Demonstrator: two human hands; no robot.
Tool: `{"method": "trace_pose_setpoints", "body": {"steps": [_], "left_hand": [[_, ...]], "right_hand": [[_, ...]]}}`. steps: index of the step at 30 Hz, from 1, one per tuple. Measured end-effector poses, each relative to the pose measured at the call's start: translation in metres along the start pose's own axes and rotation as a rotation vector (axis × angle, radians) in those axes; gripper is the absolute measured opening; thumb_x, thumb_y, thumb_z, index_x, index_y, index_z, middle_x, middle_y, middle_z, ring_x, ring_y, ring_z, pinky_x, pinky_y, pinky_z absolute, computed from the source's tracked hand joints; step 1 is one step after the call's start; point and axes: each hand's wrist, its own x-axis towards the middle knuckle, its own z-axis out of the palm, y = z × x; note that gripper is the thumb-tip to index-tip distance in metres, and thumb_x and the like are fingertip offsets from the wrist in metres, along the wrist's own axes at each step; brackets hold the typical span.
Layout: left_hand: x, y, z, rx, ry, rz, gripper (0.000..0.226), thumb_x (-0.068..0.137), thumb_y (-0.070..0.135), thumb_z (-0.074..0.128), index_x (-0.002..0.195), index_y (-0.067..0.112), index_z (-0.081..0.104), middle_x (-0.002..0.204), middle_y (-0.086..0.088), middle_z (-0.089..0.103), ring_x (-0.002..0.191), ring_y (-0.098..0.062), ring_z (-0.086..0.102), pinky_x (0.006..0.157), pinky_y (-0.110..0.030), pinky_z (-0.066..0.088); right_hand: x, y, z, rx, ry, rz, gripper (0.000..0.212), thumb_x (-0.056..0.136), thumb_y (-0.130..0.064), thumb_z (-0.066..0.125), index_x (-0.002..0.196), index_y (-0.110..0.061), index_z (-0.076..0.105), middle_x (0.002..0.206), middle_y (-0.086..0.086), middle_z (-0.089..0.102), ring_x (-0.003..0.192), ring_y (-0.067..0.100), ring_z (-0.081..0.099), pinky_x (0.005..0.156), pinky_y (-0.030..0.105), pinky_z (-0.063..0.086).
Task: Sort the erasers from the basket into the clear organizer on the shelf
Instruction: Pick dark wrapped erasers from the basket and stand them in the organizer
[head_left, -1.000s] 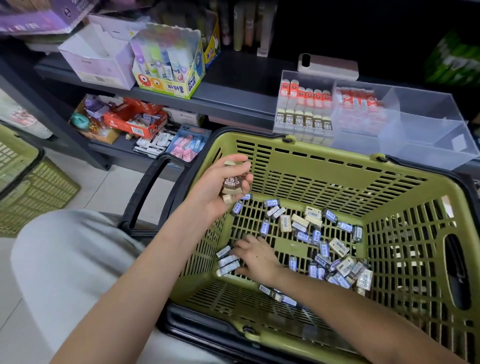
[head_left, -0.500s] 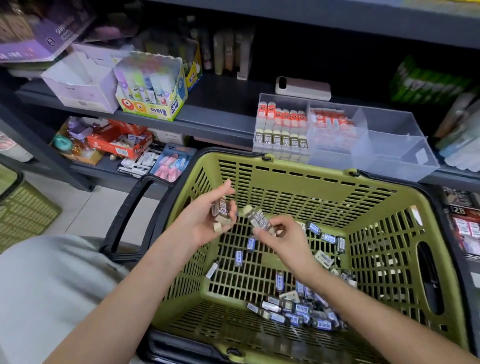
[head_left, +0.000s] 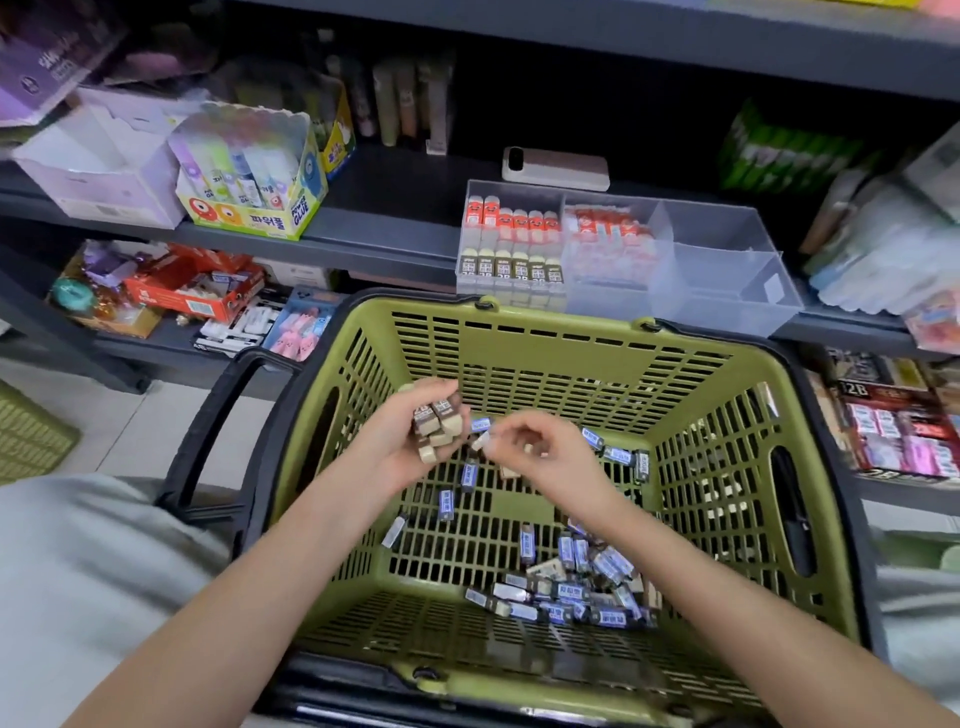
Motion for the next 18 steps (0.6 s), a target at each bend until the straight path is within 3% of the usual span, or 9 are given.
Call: {"method": "trace_pose_setpoints", "body": {"steps": [3,5,8,11,14,18], "left_hand": [[0.001,0.000,0.000,0.083,-0.023,0.001,0.014,0.063,0.004,0.071,0.073,0.010,0.063,0.068,-0.007,0.064,0.056,-0.017,0.064,0.052,-0.027,0.055],[0.000,0.000,0.001,0.158,-0.059,0.003,0.009,0.064,0.005,0.072,0.068,0.013,0.070,0.070,-0.006,0.066,0.056,-0.016,0.063,0.051,-0.026,0.054],[-0.001,-0.002,0.000,0.194,-0.094,-0.001,0.010,0.065,0.005,0.072,0.069,0.014,0.074,0.073,-0.006,0.067,0.058,-0.017,0.063,0.052,-0.025,0.053],[0.000,-0.003,-0.002,0.191,-0.094,-0.006,0.011,0.066,0.005,0.072,0.073,0.012,0.072,0.075,-0.007,0.067,0.059,-0.017,0.063,0.051,-0.025,0.053],[0.000,-0.004,-0.003,0.192,-0.089,-0.007,0.010,0.066,0.005,0.073,0.073,0.012,0.072,0.075,-0.007,0.067,0.059,-0.017,0.063,0.051,-0.025,0.053],[-0.001,-0.004,-0.003,0.205,-0.099,0.000,0.010,0.066,0.006,0.072,0.068,0.015,0.075,0.073,-0.006,0.068,0.059,-0.017,0.064,0.052,-0.025,0.053]], "right_hand": [[-0.010,0.052,0.003,-0.429,-0.384,0.226,0.031,0.080,-0.036,0.070,0.103,-0.015,0.066,0.098,-0.002,0.068,0.090,0.011,0.062,0.087,0.032,0.052],[-0.017,0.077,0.012,-0.559,-0.533,0.316,0.042,0.082,-0.040,0.068,0.112,-0.012,0.063,0.105,0.003,0.068,0.097,0.017,0.064,0.088,0.034,0.051],[-0.020,0.094,0.024,-0.722,-0.616,0.312,0.046,0.082,-0.042,0.067,0.117,-0.012,0.061,0.106,0.002,0.069,0.099,0.018,0.063,0.081,0.027,0.049],[-0.018,0.099,0.030,-0.778,-0.678,0.300,0.039,0.082,-0.025,0.069,0.117,-0.011,0.061,0.105,0.004,0.069,0.102,0.020,0.062,0.089,0.034,0.049],[-0.017,0.100,0.032,-0.737,-0.683,0.288,0.032,0.086,-0.012,0.059,0.118,-0.009,0.062,0.116,0.006,0.065,0.111,0.022,0.057,0.092,0.032,0.048],[-0.017,0.097,0.035,-0.825,-0.697,0.213,0.043,0.085,-0.036,0.065,0.119,-0.010,0.062,0.108,0.005,0.066,0.105,0.021,0.054,0.083,0.030,0.046]]}}
